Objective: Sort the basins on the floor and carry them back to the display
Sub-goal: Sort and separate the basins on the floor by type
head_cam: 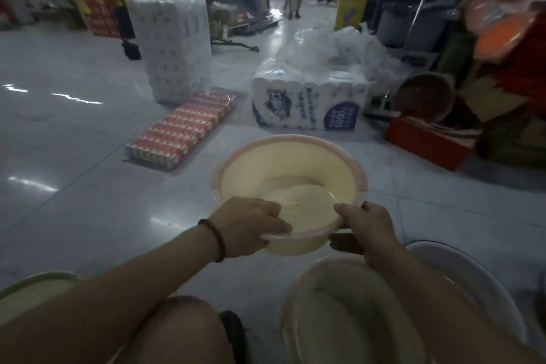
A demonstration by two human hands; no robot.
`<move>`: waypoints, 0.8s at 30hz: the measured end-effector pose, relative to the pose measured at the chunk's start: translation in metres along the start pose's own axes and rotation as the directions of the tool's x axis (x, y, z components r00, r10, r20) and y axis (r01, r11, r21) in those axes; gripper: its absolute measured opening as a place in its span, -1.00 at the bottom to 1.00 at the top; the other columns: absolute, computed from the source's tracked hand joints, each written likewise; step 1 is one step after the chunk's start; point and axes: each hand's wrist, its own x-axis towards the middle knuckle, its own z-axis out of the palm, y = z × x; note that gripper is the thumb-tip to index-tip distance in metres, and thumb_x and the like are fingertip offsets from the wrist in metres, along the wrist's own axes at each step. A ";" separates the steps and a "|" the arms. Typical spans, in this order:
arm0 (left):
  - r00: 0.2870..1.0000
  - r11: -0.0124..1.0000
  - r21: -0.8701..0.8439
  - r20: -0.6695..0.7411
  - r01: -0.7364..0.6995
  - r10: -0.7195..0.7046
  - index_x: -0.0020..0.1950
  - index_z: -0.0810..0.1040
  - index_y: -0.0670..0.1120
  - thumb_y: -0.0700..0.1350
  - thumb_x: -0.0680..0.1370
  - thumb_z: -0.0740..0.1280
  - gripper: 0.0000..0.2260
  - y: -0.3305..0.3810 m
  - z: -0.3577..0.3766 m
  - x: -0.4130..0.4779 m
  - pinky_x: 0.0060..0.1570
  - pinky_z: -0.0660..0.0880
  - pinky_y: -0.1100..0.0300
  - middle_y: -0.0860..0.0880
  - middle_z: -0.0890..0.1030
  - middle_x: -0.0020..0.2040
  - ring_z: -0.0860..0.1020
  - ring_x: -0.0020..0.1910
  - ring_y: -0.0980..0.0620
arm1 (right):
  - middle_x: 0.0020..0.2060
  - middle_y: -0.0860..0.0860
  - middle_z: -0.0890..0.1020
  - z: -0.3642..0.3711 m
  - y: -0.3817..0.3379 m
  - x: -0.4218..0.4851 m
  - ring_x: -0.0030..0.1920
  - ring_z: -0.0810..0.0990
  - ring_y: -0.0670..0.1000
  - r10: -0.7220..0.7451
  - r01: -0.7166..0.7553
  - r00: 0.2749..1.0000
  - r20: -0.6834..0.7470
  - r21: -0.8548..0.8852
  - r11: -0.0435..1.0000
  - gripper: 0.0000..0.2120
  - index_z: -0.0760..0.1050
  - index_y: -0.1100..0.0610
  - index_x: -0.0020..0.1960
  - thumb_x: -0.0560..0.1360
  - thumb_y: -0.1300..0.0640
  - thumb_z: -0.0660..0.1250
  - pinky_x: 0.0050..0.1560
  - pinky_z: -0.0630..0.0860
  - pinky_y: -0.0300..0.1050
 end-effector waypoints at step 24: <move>0.259 0.010 -0.451 0.495 0.892 -0.829 0.17 0.50 -0.02 -0.21 0.53 0.40 -0.75 0.189 0.158 0.000 -0.07 0.39 0.11 -0.06 0.60 0.02 0.50 -0.06 -0.07 | 0.14 -0.02 0.70 -0.174 0.259 -0.055 0.20 0.64 0.13 0.079 -0.131 0.934 -0.348 -0.127 0.983 -0.55 0.57 -0.04 0.37 0.50 0.21 0.40 0.28 0.58 0.18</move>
